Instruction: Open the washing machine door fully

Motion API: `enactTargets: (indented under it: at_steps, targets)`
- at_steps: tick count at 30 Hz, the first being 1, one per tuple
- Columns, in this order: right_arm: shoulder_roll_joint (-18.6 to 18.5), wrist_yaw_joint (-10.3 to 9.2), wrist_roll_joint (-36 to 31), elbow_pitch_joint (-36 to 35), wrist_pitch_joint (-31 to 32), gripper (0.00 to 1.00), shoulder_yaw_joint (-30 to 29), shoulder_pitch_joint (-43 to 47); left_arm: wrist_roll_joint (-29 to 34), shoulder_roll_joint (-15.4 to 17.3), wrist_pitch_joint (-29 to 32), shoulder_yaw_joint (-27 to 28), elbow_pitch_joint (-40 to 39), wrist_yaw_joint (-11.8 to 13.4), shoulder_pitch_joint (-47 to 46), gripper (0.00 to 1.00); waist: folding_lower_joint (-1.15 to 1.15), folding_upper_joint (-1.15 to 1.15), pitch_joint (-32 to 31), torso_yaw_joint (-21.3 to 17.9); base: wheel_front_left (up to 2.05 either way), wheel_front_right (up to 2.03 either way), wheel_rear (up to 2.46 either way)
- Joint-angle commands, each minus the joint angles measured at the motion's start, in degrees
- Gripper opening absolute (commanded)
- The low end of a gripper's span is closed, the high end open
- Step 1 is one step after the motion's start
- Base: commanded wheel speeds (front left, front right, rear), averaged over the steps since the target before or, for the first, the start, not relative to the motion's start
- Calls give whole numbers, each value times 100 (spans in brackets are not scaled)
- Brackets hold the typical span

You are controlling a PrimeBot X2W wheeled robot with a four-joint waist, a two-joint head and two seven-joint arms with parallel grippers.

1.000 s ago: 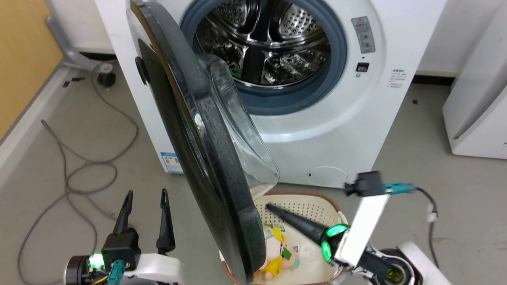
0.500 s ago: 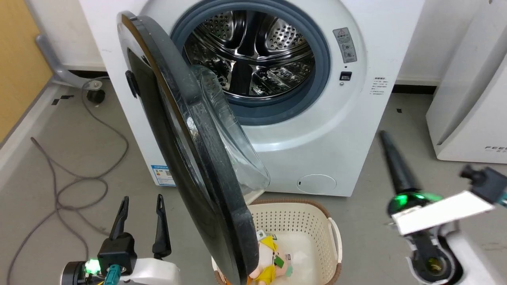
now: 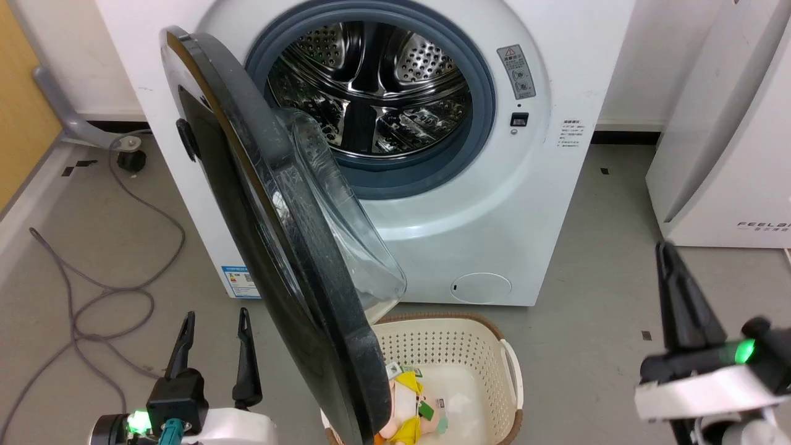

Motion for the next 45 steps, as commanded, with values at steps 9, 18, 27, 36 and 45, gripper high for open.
enactTargets:
  at_steps: [9,18,27,36,45]
  targets:
    - [306,5,-654,154,-24,0,-30,757,42,10,-29,-8,-17,14,44,100,0,0,-44,9,0,0,0]
    - [544,5,-801,385,-24,100,-308,1044,6,9,-29,-30,-17,15,85,100,0,0,-75,30,0,0,0]
    - [578,5,-824,352,-25,100,-371,1048,25,16,-29,78,-236,101,23,0,0,0,-79,59,0,0,0]
    - [580,5,-789,298,-25,100,-356,1064,214,193,-29,-13,-1286,81,-415,0,0,0,-52,117,0,0,0]
    - [580,5,-757,210,-25,100,-328,1075,363,195,-29,-846,-2348,-97,-740,0,0,0,-25,111,0,0,0]
